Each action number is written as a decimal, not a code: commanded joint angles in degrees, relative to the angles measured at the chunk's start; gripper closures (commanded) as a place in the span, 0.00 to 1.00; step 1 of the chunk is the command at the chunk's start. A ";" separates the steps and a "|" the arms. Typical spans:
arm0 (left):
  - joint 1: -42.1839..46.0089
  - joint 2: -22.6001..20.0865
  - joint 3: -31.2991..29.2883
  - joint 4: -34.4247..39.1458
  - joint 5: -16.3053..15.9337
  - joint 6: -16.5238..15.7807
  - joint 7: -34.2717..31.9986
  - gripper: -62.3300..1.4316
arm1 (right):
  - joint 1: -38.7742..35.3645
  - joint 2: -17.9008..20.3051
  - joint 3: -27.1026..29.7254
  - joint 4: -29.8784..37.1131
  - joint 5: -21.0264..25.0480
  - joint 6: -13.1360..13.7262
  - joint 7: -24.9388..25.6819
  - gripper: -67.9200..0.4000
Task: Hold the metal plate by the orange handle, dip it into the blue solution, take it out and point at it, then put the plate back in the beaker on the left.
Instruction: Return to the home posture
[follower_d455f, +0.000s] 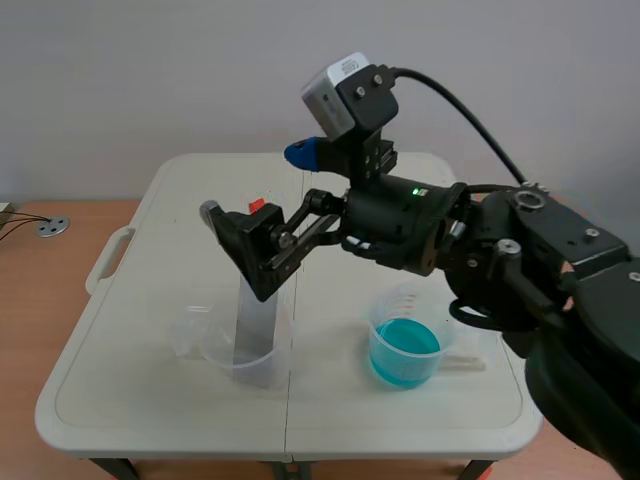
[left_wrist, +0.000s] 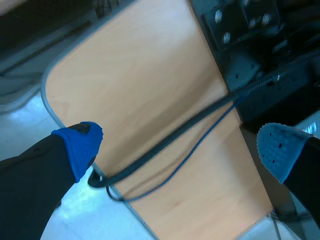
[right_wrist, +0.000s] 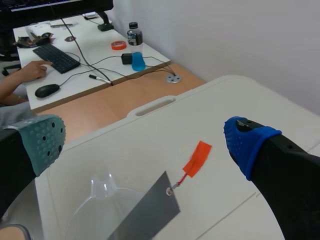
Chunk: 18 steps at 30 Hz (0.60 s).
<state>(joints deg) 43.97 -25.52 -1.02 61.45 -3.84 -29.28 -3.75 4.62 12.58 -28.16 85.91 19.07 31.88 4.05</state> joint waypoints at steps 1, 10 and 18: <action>0.31 0.39 -2.05 2.99 -2.64 -0.37 -1.25 0.00 | -1.57 1.88 1.57 2.86 0.63 -0.76 0.59 0.02; 4.72 0.39 -13.68 20.94 -10.62 2.34 -4.90 0.00 | -12.96 9.40 10.45 11.58 0.68 -2.12 0.39 0.02; 9.88 0.74 -18.99 37.51 -10.54 5.86 -13.68 0.00 | -24.41 13.99 17.94 18.12 1.05 -2.36 0.96 0.02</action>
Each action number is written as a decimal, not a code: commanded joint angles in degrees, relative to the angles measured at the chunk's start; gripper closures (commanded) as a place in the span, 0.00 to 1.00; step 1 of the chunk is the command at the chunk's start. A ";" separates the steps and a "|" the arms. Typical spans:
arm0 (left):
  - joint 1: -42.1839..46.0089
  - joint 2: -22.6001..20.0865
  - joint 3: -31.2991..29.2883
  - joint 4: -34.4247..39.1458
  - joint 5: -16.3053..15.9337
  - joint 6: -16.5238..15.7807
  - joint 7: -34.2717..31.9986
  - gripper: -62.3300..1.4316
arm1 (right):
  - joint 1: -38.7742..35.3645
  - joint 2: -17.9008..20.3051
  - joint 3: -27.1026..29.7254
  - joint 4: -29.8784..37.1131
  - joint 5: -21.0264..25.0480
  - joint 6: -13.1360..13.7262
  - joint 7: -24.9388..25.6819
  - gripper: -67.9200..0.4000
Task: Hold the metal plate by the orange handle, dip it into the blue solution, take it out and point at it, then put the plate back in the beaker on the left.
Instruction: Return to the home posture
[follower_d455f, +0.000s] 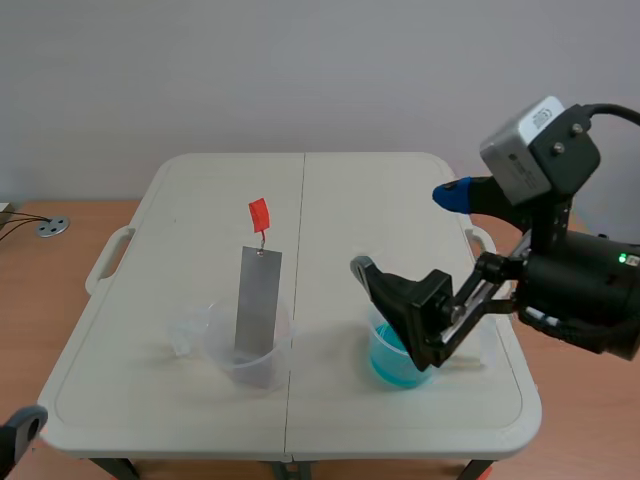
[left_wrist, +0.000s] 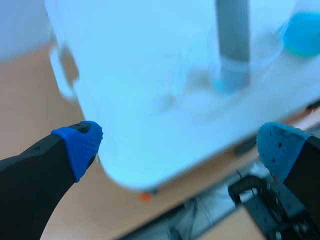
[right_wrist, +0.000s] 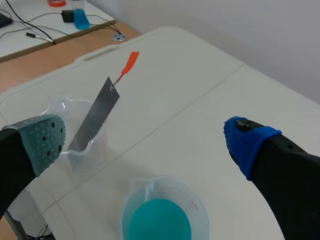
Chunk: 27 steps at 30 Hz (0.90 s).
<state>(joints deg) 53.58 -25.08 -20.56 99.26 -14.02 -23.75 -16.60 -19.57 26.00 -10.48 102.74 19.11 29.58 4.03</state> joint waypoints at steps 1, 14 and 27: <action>0.37 0.63 0.55 1.01 -0.35 1.05 -1.57 0.00 | -1.77 0.92 1.03 2.05 1.01 -0.07 1.31 0.02; -0.63 8.87 3.13 8.66 5.20 1.14 -6.14 0.00 | -19.50 1.79 9.14 10.16 0.96 -0.07 4.33 0.02; -4.09 8.87 9.84 8.52 13.46 1.14 -2.93 0.00 | -23.52 1.77 10.58 11.89 0.59 -1.31 4.92 0.02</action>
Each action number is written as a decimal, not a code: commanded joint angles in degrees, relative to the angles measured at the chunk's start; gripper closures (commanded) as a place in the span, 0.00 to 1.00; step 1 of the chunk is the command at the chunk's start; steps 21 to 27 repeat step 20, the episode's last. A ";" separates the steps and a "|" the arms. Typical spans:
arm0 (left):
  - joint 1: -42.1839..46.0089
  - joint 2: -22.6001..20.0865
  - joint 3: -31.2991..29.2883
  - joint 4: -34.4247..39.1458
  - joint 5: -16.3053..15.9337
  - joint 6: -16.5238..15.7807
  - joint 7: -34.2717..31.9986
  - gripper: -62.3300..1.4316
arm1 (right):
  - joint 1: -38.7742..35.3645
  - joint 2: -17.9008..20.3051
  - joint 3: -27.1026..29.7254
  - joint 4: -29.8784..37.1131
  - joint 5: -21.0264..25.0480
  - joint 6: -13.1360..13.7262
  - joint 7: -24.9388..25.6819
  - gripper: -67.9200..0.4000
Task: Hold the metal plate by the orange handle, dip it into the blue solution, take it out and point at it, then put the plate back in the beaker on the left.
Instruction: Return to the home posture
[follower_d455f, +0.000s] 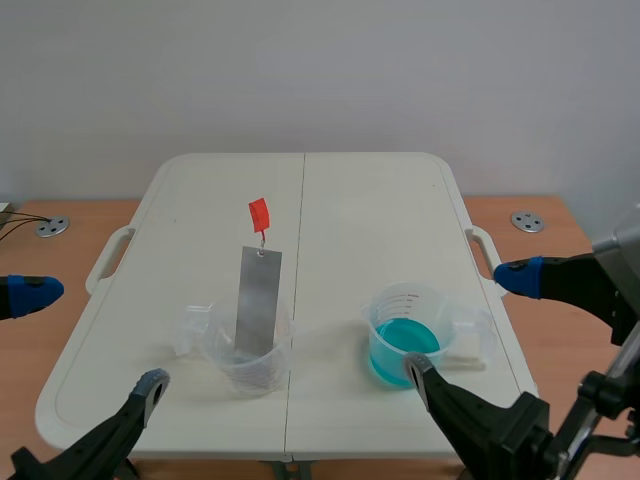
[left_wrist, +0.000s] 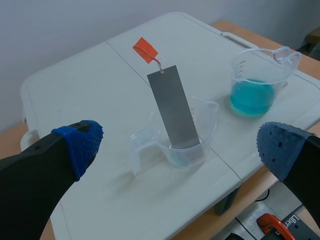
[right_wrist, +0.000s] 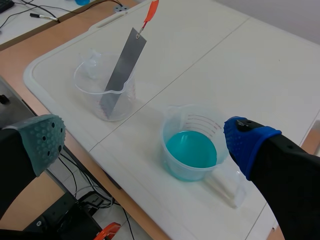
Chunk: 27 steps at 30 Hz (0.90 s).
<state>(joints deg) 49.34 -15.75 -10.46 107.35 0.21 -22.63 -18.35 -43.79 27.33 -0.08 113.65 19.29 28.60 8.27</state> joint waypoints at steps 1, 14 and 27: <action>0.13 -0.46 -0.26 0.44 -0.76 0.04 -1.09 0.00 | 0.76 0.44 0.17 0.98 0.42 -0.35 0.66 0.02; 0.13 -0.48 -0.26 0.39 -0.76 0.04 3.28 0.00 | 0.76 0.44 0.17 0.98 0.39 -0.35 0.66 0.02; 0.13 -0.48 -0.26 0.39 -0.76 0.04 3.41 0.00 | 0.76 0.44 0.17 0.98 0.39 -0.35 0.20 0.02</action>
